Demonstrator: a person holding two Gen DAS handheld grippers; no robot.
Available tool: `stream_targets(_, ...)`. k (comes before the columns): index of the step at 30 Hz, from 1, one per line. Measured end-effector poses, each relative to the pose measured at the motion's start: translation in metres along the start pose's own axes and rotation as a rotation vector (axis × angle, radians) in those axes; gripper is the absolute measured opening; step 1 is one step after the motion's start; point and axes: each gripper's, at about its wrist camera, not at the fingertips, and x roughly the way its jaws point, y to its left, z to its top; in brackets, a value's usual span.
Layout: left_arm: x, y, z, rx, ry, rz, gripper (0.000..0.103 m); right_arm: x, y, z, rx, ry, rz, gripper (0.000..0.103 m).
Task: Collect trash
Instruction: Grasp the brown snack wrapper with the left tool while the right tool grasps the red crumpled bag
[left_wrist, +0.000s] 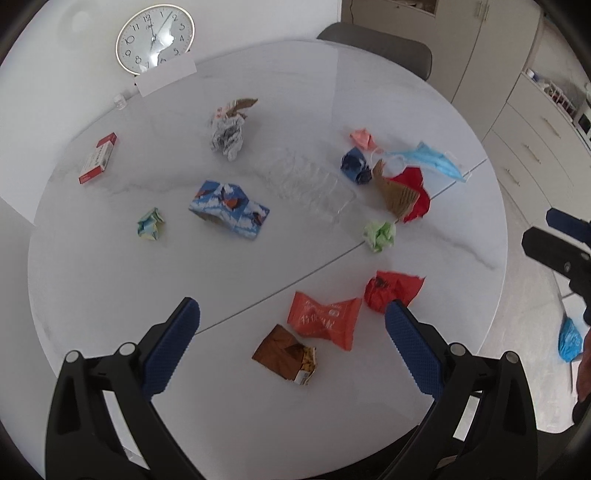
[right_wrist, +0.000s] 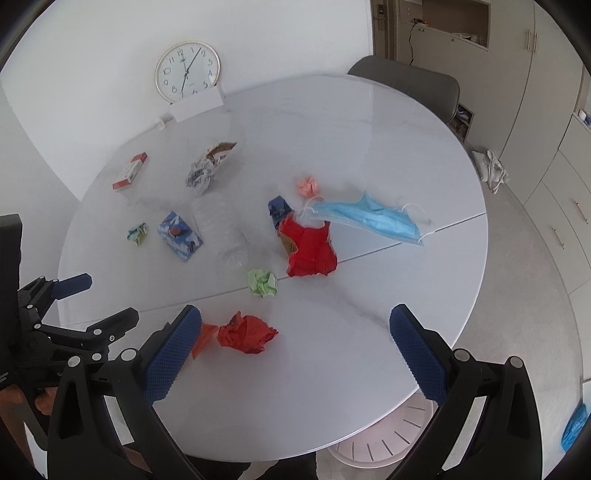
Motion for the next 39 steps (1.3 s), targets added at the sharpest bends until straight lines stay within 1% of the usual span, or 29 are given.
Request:
stream_targets(5,0.037,0.008,-0.036,0.028,0.051,-0.038,0.096,0.028,-0.003,-0.023,0.001,0.063,0.035,0.101)
stream_targets(8,0.054,0.011,-0.051,0.012,0.07,-0.047,0.094,0.04,-0.005,-0.033,0.0,0.098,0.056,0.101)
stream_targets(10,0.065,0.013,-0.057,-0.002,0.074,-0.05,0.091,0.048,-0.005,-0.037,-0.016,0.115,0.065,0.101)
stream_targets(12,0.076,0.015,-0.062,-0.006,0.085,-0.056,0.085,0.056,-0.004,-0.039,-0.032,0.135,0.074,0.101)
stream_targets(17,0.101,0.017,-0.069,0.008,0.101,-0.061,0.084,0.07,-0.003,-0.042,-0.071,0.182,0.09,0.101)
stream_targets(21,0.104,0.015,-0.07,0.034,0.087,-0.076,0.076,0.074,0.001,-0.041,-0.09,0.194,0.107,0.101)
stream_targets(23,0.104,0.014,-0.068,0.044,0.075,-0.084,0.069,0.076,0.004,-0.039,-0.093,0.198,0.11,0.101)
stream_targets(29,0.101,0.011,-0.063,0.088,0.05,-0.105,0.063,0.092,0.018,-0.035,-0.095,0.216,0.136,0.101)
stream_targets(30,0.1,0.011,-0.062,0.096,0.047,-0.107,0.059,0.097,0.023,-0.035,-0.106,0.224,0.139,0.101)
stream_targets(31,0.099,0.012,-0.062,0.103,0.046,-0.115,0.048,0.101,0.026,-0.035,-0.119,0.228,0.141,0.101)
stream_targets(32,0.098,0.013,-0.063,0.104,0.058,-0.125,0.043,0.106,0.031,-0.034,-0.137,0.232,0.145,0.101)
stream_targets(35,0.096,0.023,-0.063,0.09,0.066,-0.145,0.043,0.124,0.046,-0.035,-0.199,0.256,0.138,0.097)
stream_targets(37,0.094,0.028,-0.063,0.094,0.067,-0.151,0.042,0.137,0.053,-0.035,-0.233,0.276,0.128,0.091)
stream_targets(38,0.093,0.029,-0.064,0.098,0.067,-0.156,0.041,0.142,0.055,-0.035,-0.243,0.286,0.125,0.085)
stream_targets(39,0.092,0.031,-0.065,0.101,0.067,-0.16,0.039,0.147,0.056,-0.036,-0.25,0.299,0.121,0.076)
